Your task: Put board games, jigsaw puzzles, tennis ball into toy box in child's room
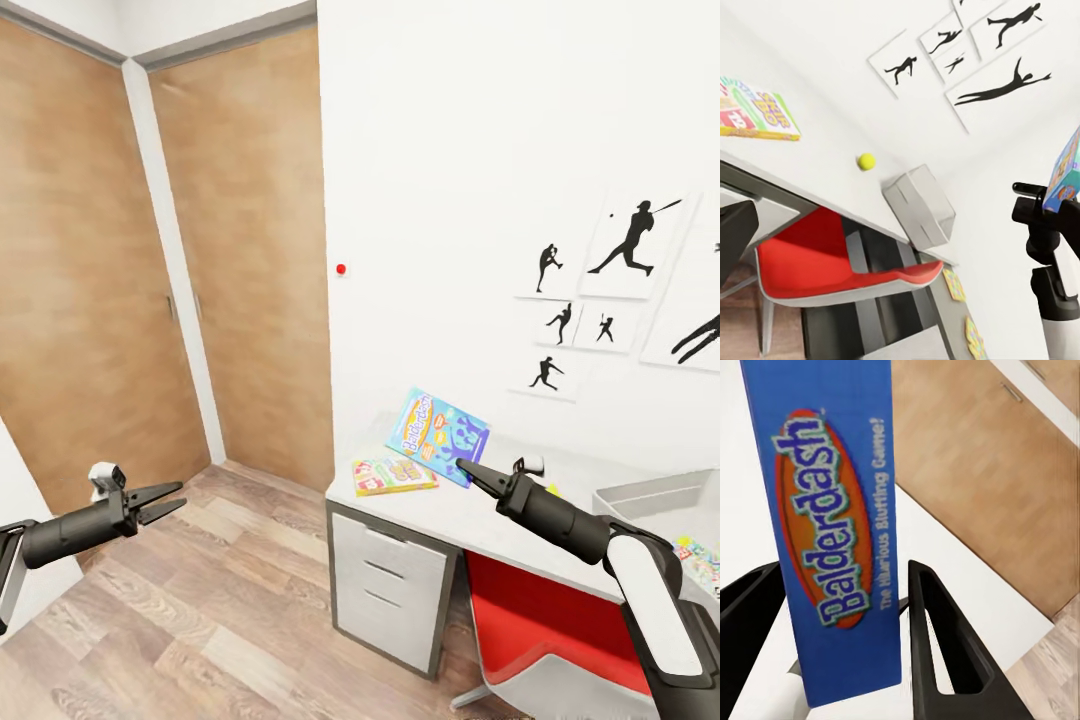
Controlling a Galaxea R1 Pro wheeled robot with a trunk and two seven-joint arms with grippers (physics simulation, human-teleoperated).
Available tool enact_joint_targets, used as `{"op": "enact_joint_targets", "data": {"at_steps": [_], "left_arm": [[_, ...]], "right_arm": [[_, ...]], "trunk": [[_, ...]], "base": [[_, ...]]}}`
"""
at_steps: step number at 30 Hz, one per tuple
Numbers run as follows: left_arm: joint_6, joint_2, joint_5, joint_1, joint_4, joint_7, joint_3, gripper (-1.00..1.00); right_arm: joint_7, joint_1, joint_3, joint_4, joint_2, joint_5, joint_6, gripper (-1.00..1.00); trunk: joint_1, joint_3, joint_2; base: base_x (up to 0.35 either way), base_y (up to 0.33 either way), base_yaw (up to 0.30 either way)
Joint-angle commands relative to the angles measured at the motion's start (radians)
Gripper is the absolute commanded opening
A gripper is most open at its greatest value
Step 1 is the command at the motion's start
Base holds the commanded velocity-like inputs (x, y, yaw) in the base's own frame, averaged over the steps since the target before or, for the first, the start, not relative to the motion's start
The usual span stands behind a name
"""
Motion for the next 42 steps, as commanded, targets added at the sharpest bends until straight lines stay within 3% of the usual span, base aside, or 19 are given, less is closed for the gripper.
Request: {"op": "enact_joint_targets", "data": {"at_steps": [1, 42], "left_arm": [[0.010, 0.000, -0.001, 0.000, 0.000, -0.004, 0.000, 1.00], [0.010, 0.001, -0.002, 0.000, 0.000, -0.004, 0.001, 1.00]], "right_arm": [[0.004, -0.001, -0.001, 0.001, 0.000, -0.004, 0.006, -1.00], [0.005, -0.001, -0.001, 0.008, 0.000, -0.004, 0.005, -1.00]], "trunk": [[0.000, 0.000, -0.001], [0.000, -0.001, -0.001]], "base": [[0.024, 0.007, -0.276], [0.001, 0.002, -0.277]]}}
